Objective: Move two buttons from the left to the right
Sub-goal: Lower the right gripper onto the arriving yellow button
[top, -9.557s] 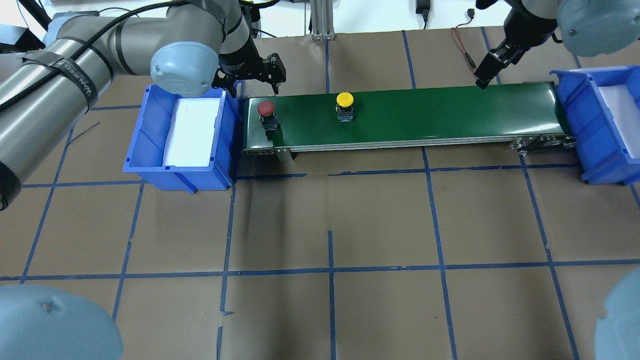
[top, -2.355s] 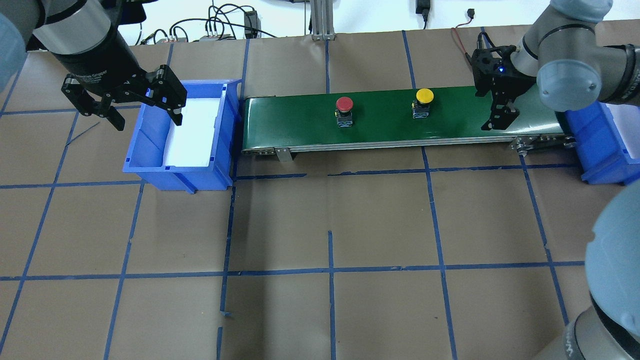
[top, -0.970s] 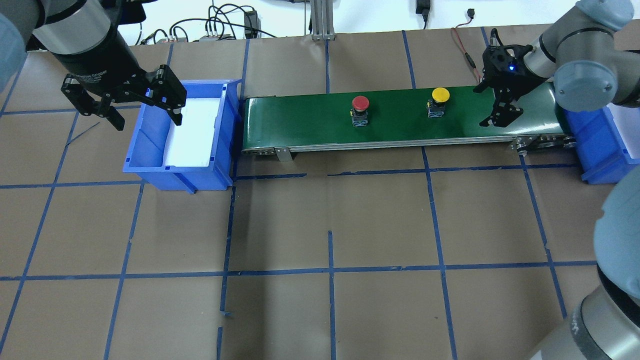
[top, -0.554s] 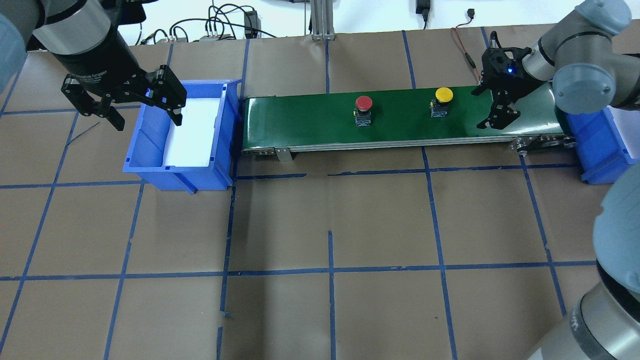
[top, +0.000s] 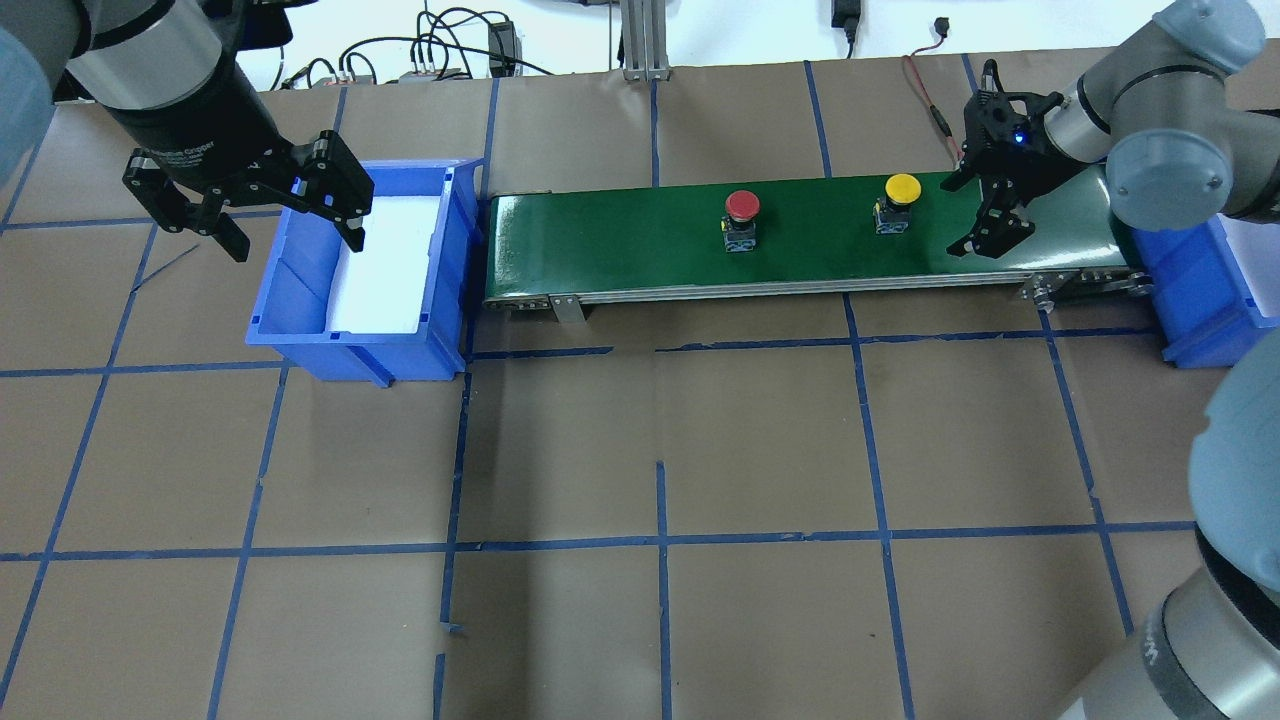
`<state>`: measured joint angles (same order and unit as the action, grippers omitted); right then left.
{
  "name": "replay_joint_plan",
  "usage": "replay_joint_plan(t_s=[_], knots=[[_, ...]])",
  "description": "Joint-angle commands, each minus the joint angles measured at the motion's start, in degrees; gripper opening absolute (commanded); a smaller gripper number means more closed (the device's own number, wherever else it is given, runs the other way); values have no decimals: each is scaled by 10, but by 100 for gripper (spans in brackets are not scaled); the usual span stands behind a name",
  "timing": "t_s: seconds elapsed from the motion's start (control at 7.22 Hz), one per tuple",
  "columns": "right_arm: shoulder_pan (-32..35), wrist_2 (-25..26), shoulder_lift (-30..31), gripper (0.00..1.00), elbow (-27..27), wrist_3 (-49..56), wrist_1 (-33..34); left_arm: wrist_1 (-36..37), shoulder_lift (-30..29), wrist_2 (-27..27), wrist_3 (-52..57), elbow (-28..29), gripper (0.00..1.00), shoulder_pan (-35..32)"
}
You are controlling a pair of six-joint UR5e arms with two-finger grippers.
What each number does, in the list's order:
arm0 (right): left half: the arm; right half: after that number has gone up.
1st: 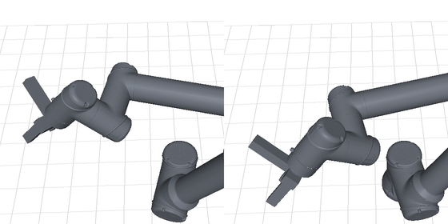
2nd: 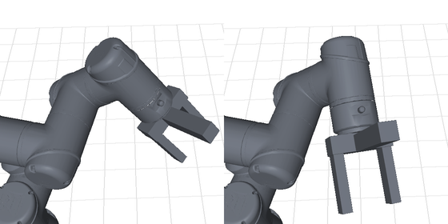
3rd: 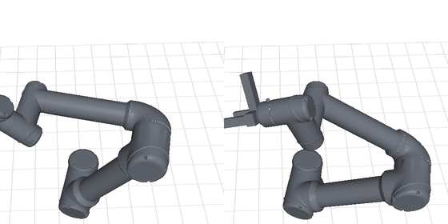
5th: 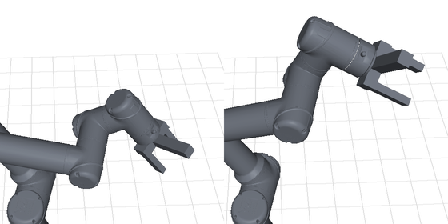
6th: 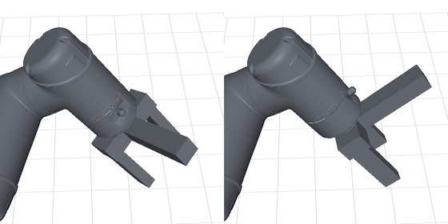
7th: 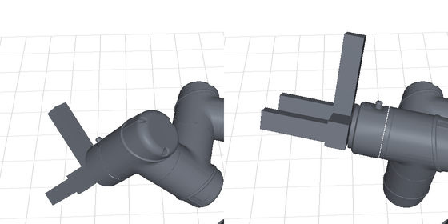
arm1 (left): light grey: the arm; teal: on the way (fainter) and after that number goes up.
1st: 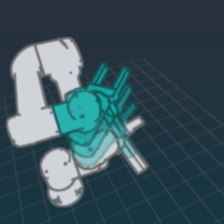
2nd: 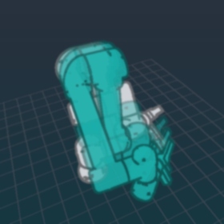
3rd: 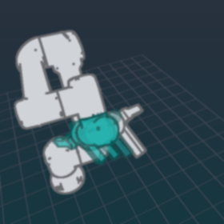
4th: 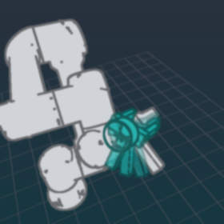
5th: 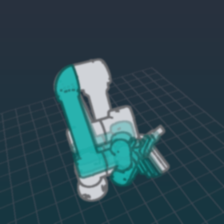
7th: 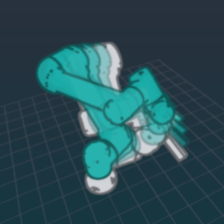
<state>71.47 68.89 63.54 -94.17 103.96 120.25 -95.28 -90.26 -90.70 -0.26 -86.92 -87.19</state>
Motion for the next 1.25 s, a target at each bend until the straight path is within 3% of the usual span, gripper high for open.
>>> replay_joint_plan(t_s=[0.0,1.11], knots=[[1,-2,2,95,-7,-1,3,0,0,0,0,0,100,0],[3,-6,-1,89,-13,3,5,0,0,0,0,0,100,0]])
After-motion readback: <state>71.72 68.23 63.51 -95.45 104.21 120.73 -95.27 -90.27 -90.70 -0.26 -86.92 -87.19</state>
